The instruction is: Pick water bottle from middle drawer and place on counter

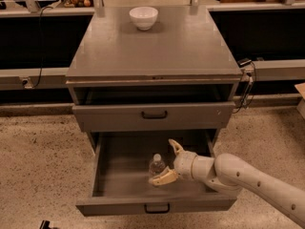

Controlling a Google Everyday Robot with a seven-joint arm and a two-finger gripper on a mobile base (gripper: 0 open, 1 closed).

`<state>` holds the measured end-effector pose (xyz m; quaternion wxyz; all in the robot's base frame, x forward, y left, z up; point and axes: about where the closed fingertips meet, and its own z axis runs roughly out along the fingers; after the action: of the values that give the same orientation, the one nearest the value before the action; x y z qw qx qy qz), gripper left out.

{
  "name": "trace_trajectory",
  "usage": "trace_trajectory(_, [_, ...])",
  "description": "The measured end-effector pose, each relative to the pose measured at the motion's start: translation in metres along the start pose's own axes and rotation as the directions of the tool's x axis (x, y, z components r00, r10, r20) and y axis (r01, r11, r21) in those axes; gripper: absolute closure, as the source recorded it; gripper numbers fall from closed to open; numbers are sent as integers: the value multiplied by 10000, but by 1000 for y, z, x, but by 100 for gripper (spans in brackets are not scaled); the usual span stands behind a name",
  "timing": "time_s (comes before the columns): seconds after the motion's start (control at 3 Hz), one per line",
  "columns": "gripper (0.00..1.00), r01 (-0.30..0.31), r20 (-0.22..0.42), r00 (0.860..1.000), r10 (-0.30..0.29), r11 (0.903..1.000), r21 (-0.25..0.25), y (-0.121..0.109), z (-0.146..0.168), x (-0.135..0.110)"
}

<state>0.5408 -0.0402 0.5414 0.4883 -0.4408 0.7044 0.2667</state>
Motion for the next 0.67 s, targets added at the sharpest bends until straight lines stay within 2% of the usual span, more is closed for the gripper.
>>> trace_trajectory(0.33, [0,-47,-25,10000,48,9987,509,-12,14,24])
trace_trajectory(0.67, [0,-279,282,9993,264,9981,552,-17,32,40])
